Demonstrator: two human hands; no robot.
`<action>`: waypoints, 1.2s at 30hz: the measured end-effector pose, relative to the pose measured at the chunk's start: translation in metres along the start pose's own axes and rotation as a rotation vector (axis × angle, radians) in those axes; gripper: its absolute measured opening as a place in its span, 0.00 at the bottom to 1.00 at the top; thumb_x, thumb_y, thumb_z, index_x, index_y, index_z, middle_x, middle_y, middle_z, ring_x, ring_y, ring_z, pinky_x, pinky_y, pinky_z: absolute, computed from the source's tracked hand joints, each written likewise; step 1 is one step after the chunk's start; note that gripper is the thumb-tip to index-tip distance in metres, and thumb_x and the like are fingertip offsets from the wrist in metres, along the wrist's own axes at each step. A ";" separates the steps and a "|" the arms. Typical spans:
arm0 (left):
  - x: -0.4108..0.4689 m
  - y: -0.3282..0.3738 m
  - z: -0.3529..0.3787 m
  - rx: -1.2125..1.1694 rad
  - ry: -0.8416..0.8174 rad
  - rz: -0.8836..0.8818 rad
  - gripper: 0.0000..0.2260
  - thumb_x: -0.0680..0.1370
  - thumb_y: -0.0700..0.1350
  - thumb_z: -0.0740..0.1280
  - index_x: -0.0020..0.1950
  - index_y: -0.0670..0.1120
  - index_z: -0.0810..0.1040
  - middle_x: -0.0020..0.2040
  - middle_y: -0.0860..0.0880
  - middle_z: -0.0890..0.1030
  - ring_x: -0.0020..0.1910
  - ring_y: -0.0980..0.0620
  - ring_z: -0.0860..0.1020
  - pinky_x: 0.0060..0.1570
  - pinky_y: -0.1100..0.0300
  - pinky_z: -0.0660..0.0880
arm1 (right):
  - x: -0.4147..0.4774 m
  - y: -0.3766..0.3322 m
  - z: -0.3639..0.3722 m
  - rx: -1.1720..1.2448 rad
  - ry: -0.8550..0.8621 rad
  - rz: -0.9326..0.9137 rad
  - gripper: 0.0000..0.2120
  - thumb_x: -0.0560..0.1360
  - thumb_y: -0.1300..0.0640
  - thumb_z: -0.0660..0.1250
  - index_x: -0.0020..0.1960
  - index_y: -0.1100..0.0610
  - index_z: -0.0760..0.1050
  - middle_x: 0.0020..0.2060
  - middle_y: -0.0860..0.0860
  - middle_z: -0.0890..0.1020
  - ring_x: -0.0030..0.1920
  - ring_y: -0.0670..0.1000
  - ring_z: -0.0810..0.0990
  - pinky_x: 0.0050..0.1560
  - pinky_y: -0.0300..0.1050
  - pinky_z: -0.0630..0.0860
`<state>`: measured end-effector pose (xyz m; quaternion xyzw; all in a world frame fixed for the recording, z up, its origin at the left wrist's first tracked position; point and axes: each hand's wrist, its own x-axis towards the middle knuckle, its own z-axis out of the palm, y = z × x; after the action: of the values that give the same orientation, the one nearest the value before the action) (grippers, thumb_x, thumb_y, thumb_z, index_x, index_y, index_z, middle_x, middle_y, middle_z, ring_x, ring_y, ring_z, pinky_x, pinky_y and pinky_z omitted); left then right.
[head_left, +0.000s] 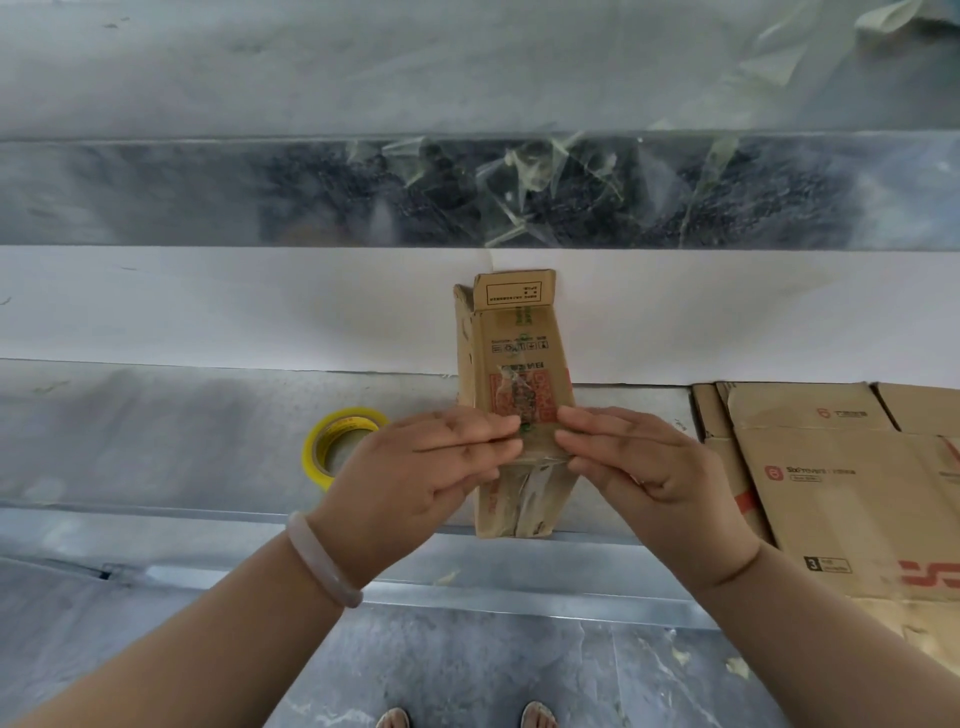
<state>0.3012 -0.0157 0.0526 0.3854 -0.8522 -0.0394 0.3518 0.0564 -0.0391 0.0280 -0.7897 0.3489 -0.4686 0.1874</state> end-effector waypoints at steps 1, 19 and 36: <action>-0.003 0.000 0.000 -0.044 0.007 -0.040 0.11 0.77 0.41 0.68 0.59 0.45 0.82 0.62 0.52 0.79 0.60 0.57 0.78 0.59 0.62 0.74 | -0.003 0.000 0.001 0.074 0.027 0.085 0.13 0.72 0.54 0.71 0.56 0.53 0.83 0.56 0.45 0.83 0.58 0.44 0.81 0.60 0.42 0.77; 0.005 0.030 -0.001 0.120 0.112 -0.195 0.13 0.77 0.49 0.66 0.60 0.50 0.81 0.59 0.57 0.79 0.56 0.53 0.75 0.62 0.63 0.68 | -0.056 -0.030 0.010 0.205 -0.160 0.704 0.43 0.66 0.30 0.63 0.75 0.31 0.46 0.73 0.38 0.61 0.71 0.40 0.65 0.68 0.41 0.67; -0.042 0.041 0.003 -0.655 0.220 -0.971 0.11 0.77 0.46 0.66 0.59 0.55 0.74 0.48 0.58 0.82 0.46 0.63 0.80 0.43 0.68 0.75 | -0.054 -0.076 -0.021 0.153 0.249 0.557 0.37 0.62 0.44 0.76 0.65 0.28 0.63 0.66 0.31 0.70 0.68 0.41 0.70 0.64 0.52 0.74</action>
<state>0.2928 0.0405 0.0405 0.6043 -0.4804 -0.4165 0.4801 0.0498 0.0528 0.0530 -0.5838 0.5360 -0.5172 0.3232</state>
